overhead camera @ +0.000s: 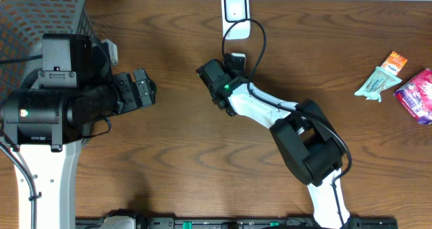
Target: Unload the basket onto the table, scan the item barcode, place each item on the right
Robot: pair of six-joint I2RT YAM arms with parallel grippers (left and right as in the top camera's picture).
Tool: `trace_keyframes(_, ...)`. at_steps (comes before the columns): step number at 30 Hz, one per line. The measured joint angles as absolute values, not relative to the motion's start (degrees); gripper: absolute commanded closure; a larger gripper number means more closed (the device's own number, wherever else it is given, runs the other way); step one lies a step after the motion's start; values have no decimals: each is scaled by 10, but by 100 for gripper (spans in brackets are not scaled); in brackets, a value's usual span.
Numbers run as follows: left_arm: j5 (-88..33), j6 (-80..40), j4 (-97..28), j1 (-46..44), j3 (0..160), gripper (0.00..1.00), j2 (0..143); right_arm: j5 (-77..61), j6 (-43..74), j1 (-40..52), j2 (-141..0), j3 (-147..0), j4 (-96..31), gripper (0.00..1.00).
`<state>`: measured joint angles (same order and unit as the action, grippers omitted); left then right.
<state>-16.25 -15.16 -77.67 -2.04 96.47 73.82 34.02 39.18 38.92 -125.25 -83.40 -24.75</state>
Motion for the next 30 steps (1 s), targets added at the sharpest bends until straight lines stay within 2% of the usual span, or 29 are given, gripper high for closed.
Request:
trace_keyframes(2, -163, -152, -777, -20, 965, 2, 738, 346, 390, 389, -1260, -835, -244, 63)
trace_keyframes(6, -163, -152, -777, -20, 965, 2, 738, 344, 387, 388, -1261, -835, -249, 78)
trace_keyframes(15, -162, -152, -777, -20, 965, 2, 738, 277, 386, 368, -1254, -840, -266, 99)
trace_keyframes(22, -163, -152, -777, -20, 965, 2, 738, 113, 384, 309, -1228, -840, -277, 99)
trace_keyframes(30, -163, -152, -777, -20, 965, 2, 738, -173, 349, 220, -1218, -836, -263, 99)
